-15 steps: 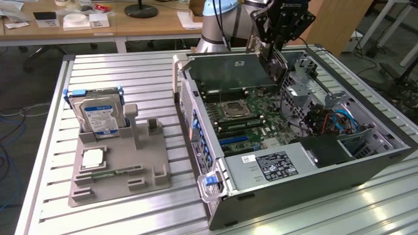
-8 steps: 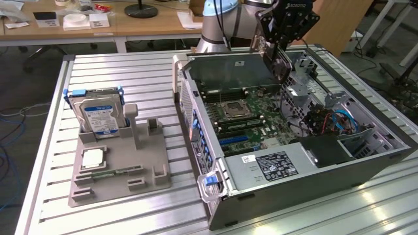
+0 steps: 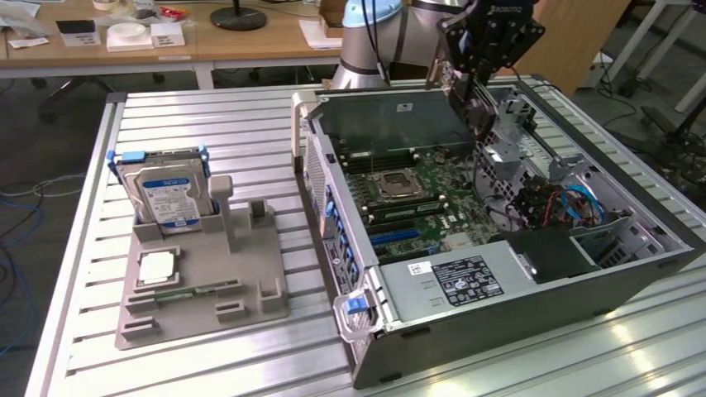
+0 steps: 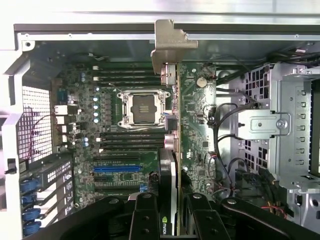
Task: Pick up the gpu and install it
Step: 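Pick up the gpu and move the gpu toward the slot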
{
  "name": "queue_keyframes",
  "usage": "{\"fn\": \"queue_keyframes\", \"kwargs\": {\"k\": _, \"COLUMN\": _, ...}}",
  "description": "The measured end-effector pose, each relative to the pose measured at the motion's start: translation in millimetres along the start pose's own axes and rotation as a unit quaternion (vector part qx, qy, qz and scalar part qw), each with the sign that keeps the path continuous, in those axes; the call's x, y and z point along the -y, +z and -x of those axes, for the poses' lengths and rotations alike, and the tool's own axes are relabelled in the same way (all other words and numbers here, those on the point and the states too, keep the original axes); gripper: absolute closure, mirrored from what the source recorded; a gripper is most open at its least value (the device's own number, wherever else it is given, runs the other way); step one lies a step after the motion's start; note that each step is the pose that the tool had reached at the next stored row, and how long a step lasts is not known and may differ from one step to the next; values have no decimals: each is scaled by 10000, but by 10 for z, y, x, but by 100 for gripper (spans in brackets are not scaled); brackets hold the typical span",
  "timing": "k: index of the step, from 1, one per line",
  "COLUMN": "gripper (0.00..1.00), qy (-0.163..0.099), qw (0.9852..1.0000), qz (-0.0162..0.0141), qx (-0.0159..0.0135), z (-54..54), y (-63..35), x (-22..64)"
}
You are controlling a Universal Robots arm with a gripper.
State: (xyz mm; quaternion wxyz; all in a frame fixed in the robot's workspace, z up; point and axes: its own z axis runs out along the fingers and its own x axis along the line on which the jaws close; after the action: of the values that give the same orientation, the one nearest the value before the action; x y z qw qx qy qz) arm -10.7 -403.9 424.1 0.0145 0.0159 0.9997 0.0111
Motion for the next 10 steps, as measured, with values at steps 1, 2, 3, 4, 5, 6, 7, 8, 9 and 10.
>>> {"fn": "queue_keyframes", "kwargs": {"k": 1, "gripper": 73, "qy": 0, "qw": 10000, "qz": 0, "qx": 0, "z": 7, "y": 0, "x": 0}}
{"fn": "queue_keyframes", "kwargs": {"k": 2, "gripper": 73, "qy": 0, "qw": 10000, "qz": 0, "qx": 0, "z": 14, "y": 0, "x": -1}}
{"fn": "queue_keyframes", "kwargs": {"k": 3, "gripper": 73, "qy": 0, "qw": 10000, "qz": 0, "qx": 0, "z": 20, "y": 1, "x": -1}}
{"fn": "queue_keyframes", "kwargs": {"k": 4, "gripper": 73, "qy": 0, "qw": 10000, "qz": 0, "qx": 0, "z": 26, "y": 1, "x": -1}}
{"fn": "queue_keyframes", "kwargs": {"k": 5, "gripper": 73, "qy": 0, "qw": 10000, "qz": 0, "qx": 0, "z": 32, "y": 1, "x": -1}}
{"fn": "queue_keyframes", "kwargs": {"k": 6, "gripper": 73, "qy": 0, "qw": 10000, "qz": 0, "qx": 0, "z": 37, "y": 1, "x": -1}}
{"fn": "queue_keyframes", "kwargs": {"k": 7, "gripper": 73, "qy": 0, "qw": 10000, "qz": 0, "qx": 0, "z": 42, "y": 1, "x": -1}}
{"fn": "queue_keyframes", "kwargs": {"k": 8, "gripper": 73, "qy": 0, "qw": 10000, "qz": 0, "qx": 0, "z": 46, "y": 1, "x": -2}}
{"fn": "queue_keyframes", "kwargs": {"k": 9, "gripper": 73, "qy": 1, "qw": 10000, "qz": 0, "qx": 0, "z": 50, "y": 2, "x": -2}}
{"fn": "queue_keyframes", "kwargs": {"k": 10, "gripper": 73, "qy": 0, "qw": 10000, "qz": 0, "qx": 0, "z": 55, "y": 2, "x": -2}}
